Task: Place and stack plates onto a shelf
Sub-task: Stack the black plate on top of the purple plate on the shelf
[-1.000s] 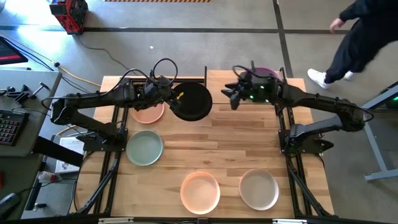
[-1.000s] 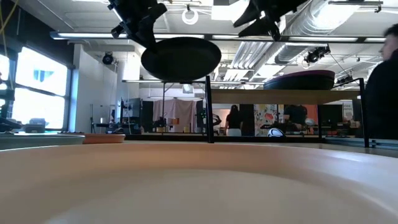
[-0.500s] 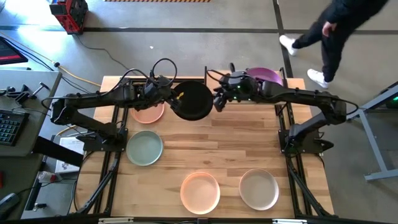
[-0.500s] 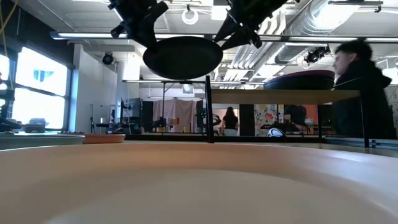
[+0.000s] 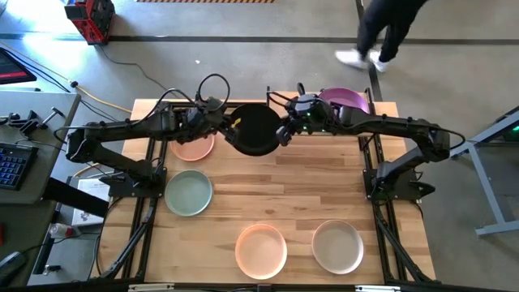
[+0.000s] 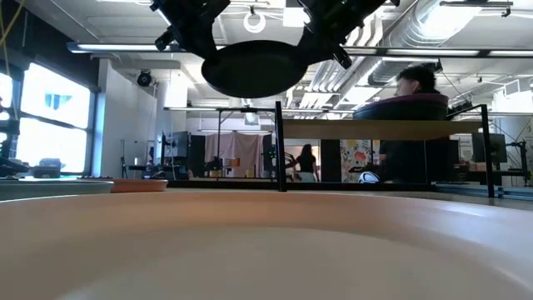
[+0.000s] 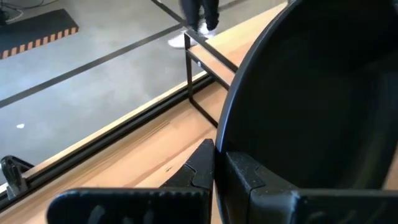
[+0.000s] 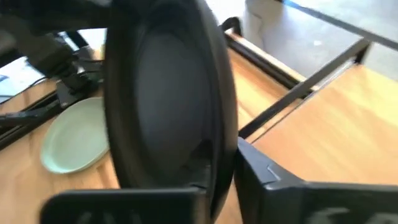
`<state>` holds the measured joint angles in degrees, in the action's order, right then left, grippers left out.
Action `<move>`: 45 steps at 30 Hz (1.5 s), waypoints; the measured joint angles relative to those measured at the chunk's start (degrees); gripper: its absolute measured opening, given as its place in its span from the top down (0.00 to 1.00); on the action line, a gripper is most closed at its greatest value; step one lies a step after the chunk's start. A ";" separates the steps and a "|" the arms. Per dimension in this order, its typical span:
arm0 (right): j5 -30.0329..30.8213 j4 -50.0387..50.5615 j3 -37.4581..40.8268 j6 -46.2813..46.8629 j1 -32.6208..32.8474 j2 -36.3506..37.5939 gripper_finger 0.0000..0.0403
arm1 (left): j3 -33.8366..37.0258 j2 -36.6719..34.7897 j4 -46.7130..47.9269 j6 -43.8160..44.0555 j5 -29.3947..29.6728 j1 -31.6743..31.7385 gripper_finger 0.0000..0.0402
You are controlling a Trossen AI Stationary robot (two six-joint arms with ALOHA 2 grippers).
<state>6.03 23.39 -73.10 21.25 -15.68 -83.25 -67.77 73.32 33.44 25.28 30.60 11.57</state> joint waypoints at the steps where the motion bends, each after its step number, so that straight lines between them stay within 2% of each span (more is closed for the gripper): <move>1: 0.49 0.03 0.00 0.20 0.02 0.01 0.96 | 0.00 0.00 -0.33 0.00 -0.01 0.00 0.98; 6: 0.57 0.60 0.00 2.95 0.31 0.05 0.95 | 0.00 0.00 -0.96 0.00 -0.05 0.04 0.97; 12: 0.41 1.43 0.00 4.35 0.31 0.05 0.98 | 0.00 0.00 -1.57 1.66 -0.85 -0.02 0.95; 23: -0.92 2.66 0.02 5.73 0.44 0.05 1.00 | 0.00 -0.01 -3.92 1.65 -10.51 0.11 0.84; 31: -0.81 5.08 0.02 7.20 0.42 0.78 1.00 | 0.00 -0.06 -5.18 4.26 -12.48 0.11 0.77; 37: 0.20 11.18 0.09 9.39 0.29 5.00 1.00 | 0.00 -1.76 -8.36 4.61 -12.57 0.11 0.76; 45: 6.74 21.05 0.09 11.67 -0.11 13.47 1.00 | -0.02 -5.22 -18.36 -0.31 -12.28 0.09 0.76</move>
<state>12.76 44.45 -73.01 32.92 -15.79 -69.78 -67.79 68.10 15.08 24.97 18.32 11.66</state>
